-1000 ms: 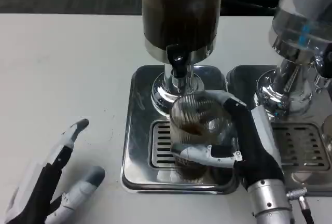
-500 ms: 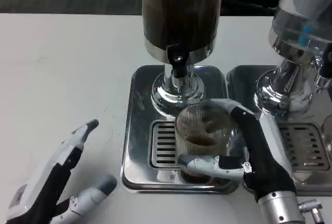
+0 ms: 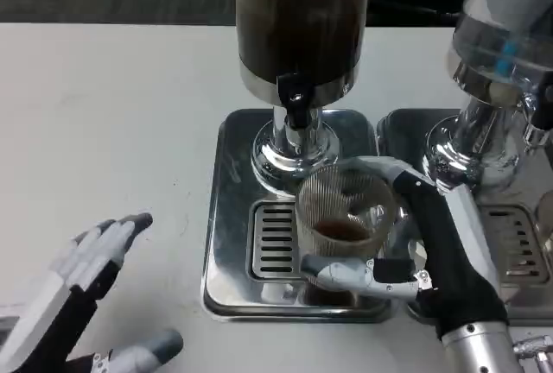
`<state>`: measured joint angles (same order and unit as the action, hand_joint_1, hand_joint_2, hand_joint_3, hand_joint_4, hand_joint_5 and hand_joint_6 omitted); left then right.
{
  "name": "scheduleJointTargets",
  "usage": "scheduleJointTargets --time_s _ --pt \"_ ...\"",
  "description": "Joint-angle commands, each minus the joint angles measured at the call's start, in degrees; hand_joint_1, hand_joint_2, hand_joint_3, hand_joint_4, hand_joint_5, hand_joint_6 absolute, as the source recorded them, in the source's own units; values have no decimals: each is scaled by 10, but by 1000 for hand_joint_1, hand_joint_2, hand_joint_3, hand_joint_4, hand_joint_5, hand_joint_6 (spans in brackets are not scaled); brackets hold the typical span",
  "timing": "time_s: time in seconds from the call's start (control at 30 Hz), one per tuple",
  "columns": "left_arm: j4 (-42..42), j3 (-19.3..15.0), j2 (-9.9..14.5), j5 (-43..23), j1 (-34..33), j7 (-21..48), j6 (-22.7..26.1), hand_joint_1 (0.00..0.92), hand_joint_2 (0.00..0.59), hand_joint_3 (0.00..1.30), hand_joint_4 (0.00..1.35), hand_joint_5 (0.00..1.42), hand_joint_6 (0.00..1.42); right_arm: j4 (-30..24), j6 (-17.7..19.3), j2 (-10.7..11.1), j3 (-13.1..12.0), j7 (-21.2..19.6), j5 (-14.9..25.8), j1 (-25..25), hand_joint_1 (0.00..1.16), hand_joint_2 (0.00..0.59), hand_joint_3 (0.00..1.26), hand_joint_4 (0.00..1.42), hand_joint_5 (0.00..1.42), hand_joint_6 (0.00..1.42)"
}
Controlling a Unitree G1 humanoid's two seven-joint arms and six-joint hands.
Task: Grasp the cup under the faucet to collect the drink, then remove the cup.
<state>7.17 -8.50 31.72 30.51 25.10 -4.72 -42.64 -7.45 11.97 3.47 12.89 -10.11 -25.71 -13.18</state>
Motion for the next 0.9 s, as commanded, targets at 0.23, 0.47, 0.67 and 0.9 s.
scheduleJointTargets --time_s 0.23,0.47,0.67,0.9 --pt "-47 -8 23 73 54 -28 2 0 123 0 0 0 0 -91 -6 16 -6 35 15 -38 1047 88 773 876 999 1416" --pt "-79 -15 24 105 90 -43 7 0 123 0 0 0 0 -140 -7 20 -5 57 24 -75 1040 86 776 878 1012 1420" --pt "-102 -16 16 119 123 -52 10 0 123 0 0 0 0 -176 0 27 1 73 28 -109 1037 86 778 888 1014 1420" --pt "-111 -16 6 138 155 -91 10 0 122 0 0 0 0 -204 4 35 4 82 34 -139 1035 86 789 889 1014 1420"
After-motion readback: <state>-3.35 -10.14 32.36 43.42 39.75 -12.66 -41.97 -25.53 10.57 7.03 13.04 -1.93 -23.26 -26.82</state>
